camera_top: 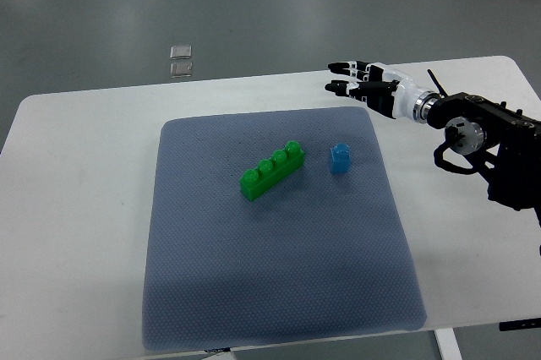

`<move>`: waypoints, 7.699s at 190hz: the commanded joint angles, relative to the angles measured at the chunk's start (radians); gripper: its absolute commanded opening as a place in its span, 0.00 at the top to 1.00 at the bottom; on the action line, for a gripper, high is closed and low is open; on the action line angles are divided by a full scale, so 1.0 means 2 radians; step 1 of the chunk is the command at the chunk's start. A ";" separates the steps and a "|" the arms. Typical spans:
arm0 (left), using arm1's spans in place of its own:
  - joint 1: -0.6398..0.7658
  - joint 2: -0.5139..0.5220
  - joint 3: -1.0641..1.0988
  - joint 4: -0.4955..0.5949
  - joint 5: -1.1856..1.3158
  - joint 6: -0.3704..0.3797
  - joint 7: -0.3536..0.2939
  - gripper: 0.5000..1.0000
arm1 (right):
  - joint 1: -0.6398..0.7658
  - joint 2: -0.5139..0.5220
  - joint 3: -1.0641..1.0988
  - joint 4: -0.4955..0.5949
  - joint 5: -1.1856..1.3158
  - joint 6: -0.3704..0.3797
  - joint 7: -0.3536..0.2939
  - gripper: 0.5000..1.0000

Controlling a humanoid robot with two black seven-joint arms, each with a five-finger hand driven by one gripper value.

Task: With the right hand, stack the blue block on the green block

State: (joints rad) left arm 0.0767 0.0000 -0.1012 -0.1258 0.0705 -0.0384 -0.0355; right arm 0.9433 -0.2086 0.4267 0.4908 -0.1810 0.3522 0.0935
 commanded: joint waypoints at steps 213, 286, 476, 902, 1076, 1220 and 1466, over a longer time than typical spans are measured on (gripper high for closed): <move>0.000 0.000 0.001 0.000 0.000 0.000 0.000 0.00 | 0.012 -0.046 0.001 0.001 -0.007 0.072 0.007 0.17; 0.000 0.000 0.001 0.000 0.000 0.000 0.000 0.00 | 0.022 -0.074 0.007 0.019 -0.229 0.044 0.052 0.17; 0.000 0.000 0.001 0.000 0.000 0.000 0.000 0.00 | 0.025 -0.126 -0.104 0.232 -0.521 -0.090 0.039 0.19; 0.000 0.000 0.001 0.000 0.000 0.000 0.000 0.00 | 0.007 -0.102 -0.127 0.228 -0.574 -0.115 0.021 0.60; 0.000 0.000 0.001 0.000 0.000 0.000 0.000 0.00 | 0.008 -0.102 -0.127 0.235 -0.596 -0.114 0.026 0.77; 0.000 0.000 0.001 0.000 0.000 0.000 0.000 0.00 | 0.055 -0.103 -0.121 0.242 -0.614 -0.143 0.115 0.84; 0.000 0.000 0.001 0.000 0.000 0.000 0.000 0.00 | 0.101 -0.038 -0.203 0.212 -0.736 -0.202 0.164 0.84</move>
State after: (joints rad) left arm 0.0767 0.0000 -0.0997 -0.1258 0.0706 -0.0383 -0.0354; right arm 1.1451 -0.2910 0.0253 0.9237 -1.6537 -0.0523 0.4224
